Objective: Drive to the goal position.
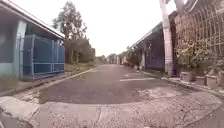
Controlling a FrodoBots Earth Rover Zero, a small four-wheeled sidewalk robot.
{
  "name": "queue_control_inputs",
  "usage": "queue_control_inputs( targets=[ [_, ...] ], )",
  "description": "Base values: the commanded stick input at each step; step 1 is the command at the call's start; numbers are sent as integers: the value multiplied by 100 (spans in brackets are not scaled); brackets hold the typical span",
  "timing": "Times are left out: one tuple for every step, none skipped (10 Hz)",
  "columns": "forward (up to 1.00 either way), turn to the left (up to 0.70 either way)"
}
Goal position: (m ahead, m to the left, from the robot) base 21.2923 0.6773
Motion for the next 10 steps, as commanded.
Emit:
queue_control_inputs(
  targets=[
    [70, 0],
    [70, 0],
    [70, 0],
    [70, 0],
    [70, 0],
    [70, 0],
    [70, 0],
    [70, 0],
    [70, 0],
    [70, 0]
  ],
)
